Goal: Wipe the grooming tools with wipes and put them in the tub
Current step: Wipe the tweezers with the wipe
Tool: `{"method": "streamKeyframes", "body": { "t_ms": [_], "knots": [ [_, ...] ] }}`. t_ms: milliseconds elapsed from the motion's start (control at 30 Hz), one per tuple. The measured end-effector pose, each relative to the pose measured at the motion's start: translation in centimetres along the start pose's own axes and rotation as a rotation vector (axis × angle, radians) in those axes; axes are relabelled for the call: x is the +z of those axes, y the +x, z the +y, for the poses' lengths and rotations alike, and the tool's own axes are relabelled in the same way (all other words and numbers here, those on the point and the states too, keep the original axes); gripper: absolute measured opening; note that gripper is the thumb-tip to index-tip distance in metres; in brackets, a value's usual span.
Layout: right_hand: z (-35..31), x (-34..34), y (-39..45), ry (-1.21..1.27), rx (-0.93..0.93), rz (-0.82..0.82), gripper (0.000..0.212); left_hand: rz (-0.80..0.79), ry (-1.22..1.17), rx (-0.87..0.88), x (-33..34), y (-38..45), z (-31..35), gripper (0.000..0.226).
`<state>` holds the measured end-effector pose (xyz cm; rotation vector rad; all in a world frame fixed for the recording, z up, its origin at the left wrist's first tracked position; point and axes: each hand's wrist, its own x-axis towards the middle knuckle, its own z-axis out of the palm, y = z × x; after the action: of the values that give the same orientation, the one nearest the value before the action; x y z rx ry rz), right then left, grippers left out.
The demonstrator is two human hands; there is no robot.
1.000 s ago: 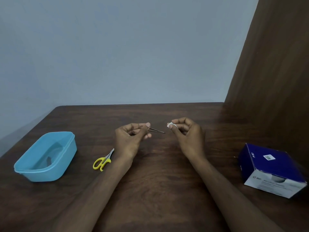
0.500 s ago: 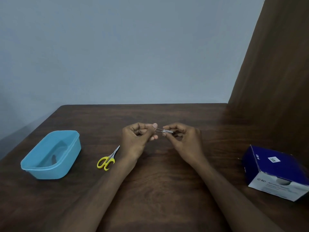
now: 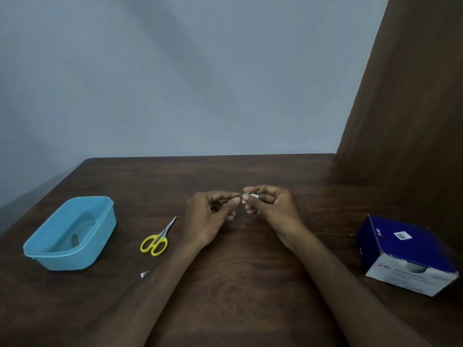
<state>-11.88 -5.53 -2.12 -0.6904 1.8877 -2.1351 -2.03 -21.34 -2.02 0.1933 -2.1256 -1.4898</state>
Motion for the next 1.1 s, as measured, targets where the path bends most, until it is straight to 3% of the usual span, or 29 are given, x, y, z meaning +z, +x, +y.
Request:
{"method": "streamKeyframes", "body": {
  "t_ms": [100, 200, 467, 800, 967, 1100],
  "knots": [
    [0.2, -0.2, 0.3, 0.0, -0.021, 0.122, 0.025, 0.049, -0.075, -0.075, -0.3, 0.3, -0.2, 0.01],
    [-0.1, -0.7, 0.6, -0.003, -0.107, 0.247, 0.015, 0.059, -0.138, -0.112, -0.4, 0.5, -0.7, 0.012],
    [0.2, 0.3, 0.1, -0.256, -0.248, 0.031, 0.011, -0.006, -0.215, -0.122, -0.2, 0.4, -0.4, 0.008],
    [-1.0, -0.6, 0.1, -0.132, -0.172, -0.018, 0.018, -0.012, -0.288, -0.111, -0.2, 0.6, -0.6, 0.007],
    [-0.2, 0.0, 0.0, -0.202, -0.203, 0.034, 0.028, -0.052, -0.284, -0.118, -0.4, 0.5, -0.5, 0.013],
    [-0.4, -0.1, 0.2, -0.131, -0.178, 0.013, 0.02, -0.031, -0.317, -0.117, -0.5, 0.6, -0.4, 0.012]
  ]
}}
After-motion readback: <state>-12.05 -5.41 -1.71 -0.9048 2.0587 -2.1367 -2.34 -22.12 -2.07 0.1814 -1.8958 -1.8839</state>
